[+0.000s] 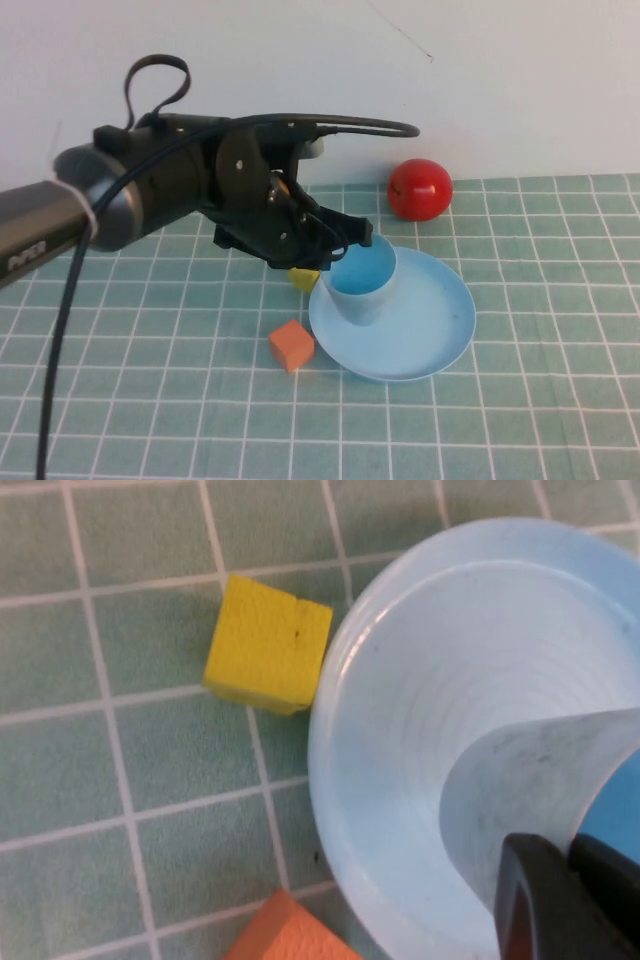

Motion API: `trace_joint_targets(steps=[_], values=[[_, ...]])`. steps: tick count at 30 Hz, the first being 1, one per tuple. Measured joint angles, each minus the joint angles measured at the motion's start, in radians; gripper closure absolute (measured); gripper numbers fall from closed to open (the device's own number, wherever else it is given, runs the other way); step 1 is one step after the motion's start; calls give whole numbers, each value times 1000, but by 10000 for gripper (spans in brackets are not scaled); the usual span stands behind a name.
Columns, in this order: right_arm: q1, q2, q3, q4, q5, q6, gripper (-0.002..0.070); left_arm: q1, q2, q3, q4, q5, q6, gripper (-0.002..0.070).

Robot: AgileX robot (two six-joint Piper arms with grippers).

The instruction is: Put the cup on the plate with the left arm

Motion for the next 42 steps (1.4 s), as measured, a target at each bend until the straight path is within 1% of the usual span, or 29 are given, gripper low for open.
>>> trace_joint_targets(steps=[3,12,18,20,21,23,25,27,29,30,31,33,34,36,40,42], values=[[0,0,0,0,0,0,678,0,83,-81,1,41,0,669],[0,0,0,0,0,0,678,-9,224,-274,-1,125,9,669],[0,0,0,0,0,0,678,-10,250,-304,-27,152,57,668],[0,0,0,0,0,0,678,-10,250,-309,-27,156,62,653],[0,0,0,0,0,0,678,-10,250,-309,-27,160,62,630],[0,0,0,0,0,0,678,-10,250,-311,-27,171,62,548],[0,0,0,0,0,0,678,-10,250,-311,-10,185,62,440],[0,0,0,0,0,0,678,-10,250,-320,12,206,50,306],[0,0,0,0,0,0,678,-10,252,-345,31,231,27,209],[0,0,0,0,0,0,678,-8,252,-367,42,252,22,179],[0,0,0,0,0,0,678,-6,252,-395,52,277,17,163],[0,0,0,0,0,0,678,-5,250,-456,78,335,12,172],[0,0,0,0,0,0,678,-5,244,-484,96,366,10,195],[0,0,0,0,0,0,678,-5,225,-527,136,422,8,272],[0,0,0,0,0,0,678,-13,134,-567,220,506,-20,449],[0,0,0,0,0,0,678,-22,64,-571,254,526,-36,515]])
